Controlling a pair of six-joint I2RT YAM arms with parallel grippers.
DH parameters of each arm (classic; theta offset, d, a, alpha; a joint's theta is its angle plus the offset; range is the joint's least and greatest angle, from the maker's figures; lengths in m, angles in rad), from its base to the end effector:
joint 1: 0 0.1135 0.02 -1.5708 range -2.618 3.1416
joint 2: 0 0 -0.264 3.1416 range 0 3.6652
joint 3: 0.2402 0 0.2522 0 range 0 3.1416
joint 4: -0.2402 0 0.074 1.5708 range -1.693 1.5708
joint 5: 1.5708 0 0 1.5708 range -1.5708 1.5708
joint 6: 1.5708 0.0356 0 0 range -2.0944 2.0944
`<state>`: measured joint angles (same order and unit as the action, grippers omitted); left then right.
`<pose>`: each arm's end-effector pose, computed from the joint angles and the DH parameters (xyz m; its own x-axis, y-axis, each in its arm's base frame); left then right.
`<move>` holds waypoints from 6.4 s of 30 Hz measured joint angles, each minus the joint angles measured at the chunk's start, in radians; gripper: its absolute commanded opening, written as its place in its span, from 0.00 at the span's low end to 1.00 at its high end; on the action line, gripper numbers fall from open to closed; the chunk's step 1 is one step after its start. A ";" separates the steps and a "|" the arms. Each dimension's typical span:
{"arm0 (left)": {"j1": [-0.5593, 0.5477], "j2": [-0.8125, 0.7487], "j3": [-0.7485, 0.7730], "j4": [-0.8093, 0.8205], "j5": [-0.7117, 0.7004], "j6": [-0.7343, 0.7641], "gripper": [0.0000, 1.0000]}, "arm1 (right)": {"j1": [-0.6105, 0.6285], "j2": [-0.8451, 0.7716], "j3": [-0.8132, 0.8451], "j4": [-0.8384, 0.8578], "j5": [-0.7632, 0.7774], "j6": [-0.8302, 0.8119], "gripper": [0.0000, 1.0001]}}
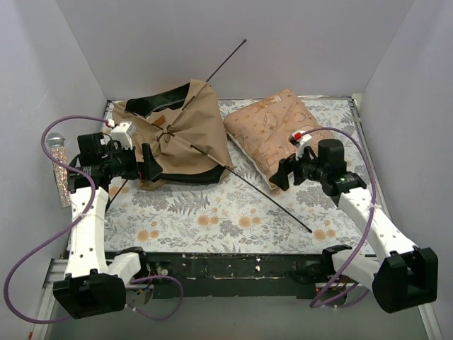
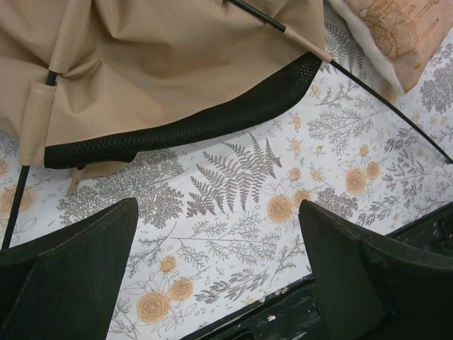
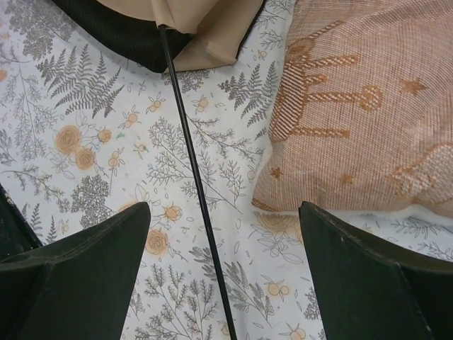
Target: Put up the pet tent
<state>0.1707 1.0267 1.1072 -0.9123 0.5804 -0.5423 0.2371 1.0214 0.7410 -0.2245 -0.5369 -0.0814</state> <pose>0.1931 0.0135 0.3422 -0.7384 -0.5652 -0.3677 -0.1858 0.6948 -0.6948 0.2151 0.0707 0.2779 -0.4168 -0.1726 -0.8924 -0.6731 0.7185 0.1754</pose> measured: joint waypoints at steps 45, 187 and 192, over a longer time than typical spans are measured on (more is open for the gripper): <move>0.000 0.004 -0.021 0.153 0.003 -0.166 0.98 | -0.120 0.965 0.671 0.380 0.158 0.230 0.89; -0.012 0.320 -0.364 0.149 0.171 0.621 0.47 | 0.407 0.743 0.628 -0.136 0.269 -0.362 0.87; -0.017 0.333 -0.367 0.157 0.166 0.634 0.40 | 0.442 0.763 0.587 -0.021 0.253 -0.274 0.86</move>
<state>0.1539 1.3602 0.7406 -0.7555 0.7467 0.0917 0.6788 1.7844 1.3285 -0.2451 -0.2836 -0.3550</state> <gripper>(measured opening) 0.415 0.867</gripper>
